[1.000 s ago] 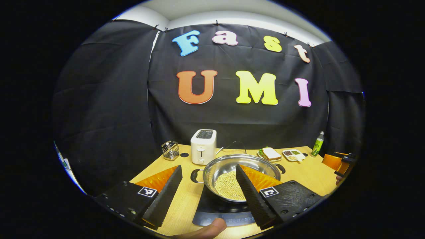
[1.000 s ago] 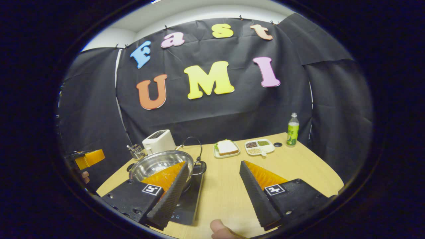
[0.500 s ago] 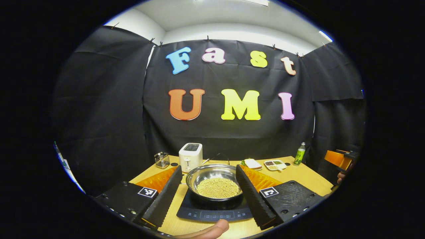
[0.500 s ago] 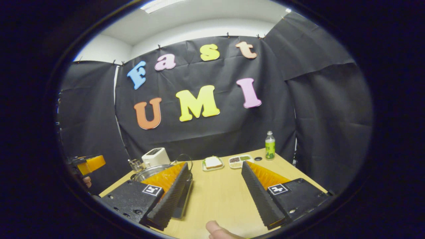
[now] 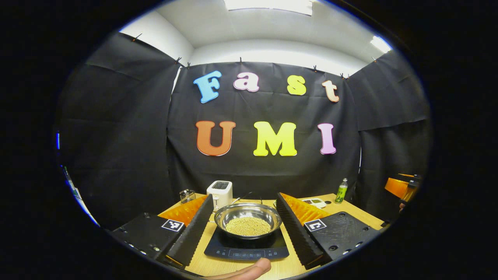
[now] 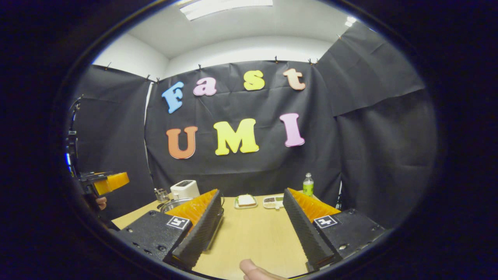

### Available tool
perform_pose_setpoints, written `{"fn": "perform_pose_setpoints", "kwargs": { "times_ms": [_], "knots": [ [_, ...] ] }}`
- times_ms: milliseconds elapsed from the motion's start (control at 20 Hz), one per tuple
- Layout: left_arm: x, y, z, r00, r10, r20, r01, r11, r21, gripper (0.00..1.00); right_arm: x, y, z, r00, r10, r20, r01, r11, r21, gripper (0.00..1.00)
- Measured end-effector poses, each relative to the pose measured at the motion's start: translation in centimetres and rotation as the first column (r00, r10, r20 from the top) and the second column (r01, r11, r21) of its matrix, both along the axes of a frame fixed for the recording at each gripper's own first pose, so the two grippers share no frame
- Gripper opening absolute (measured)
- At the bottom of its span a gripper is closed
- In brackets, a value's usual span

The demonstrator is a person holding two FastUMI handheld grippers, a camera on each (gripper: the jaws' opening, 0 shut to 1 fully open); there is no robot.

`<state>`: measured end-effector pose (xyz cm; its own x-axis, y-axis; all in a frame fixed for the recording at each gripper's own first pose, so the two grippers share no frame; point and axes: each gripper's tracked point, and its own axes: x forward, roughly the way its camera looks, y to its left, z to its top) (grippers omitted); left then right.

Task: First push the handle of the pot to place it horizontally, then grasp the pot with both hands and set it on the induction cooktop.

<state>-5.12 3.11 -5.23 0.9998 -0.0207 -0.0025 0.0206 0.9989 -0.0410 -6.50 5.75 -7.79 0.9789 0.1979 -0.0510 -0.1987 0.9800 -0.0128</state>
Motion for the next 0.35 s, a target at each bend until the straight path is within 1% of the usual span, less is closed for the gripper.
{"fn": "perform_pose_setpoints", "kwargs": {
  "times_ms": [50, 200, 350],
  "knots": [
    [-0.5, 0.0, 0.4, 1.0, 0.001, 0.015, -0.001, 1.0, -0.006, 0.96, -0.4, -0.8, 0.2, 1.0, -0.022, 0.01, 0.023, 1.0, -0.016, 0.96],
    [-2.1, -1.2, 1.7, 0.998, -0.043, 0.052, 0.044, 0.999, -0.028, 0.95, -1.7, -2.0, 1.7, 0.997, -0.059, 0.058, 0.06, 0.998, -0.025, 0.96],
    [-3.6, -1.0, 2.2, 0.997, -0.045, 0.065, 0.045, 0.999, -0.004, 0.95, -3.0, -2.1, 2.6, 0.997, -0.048, 0.063, 0.048, 0.999, -0.003, 0.96]
  ]
}}
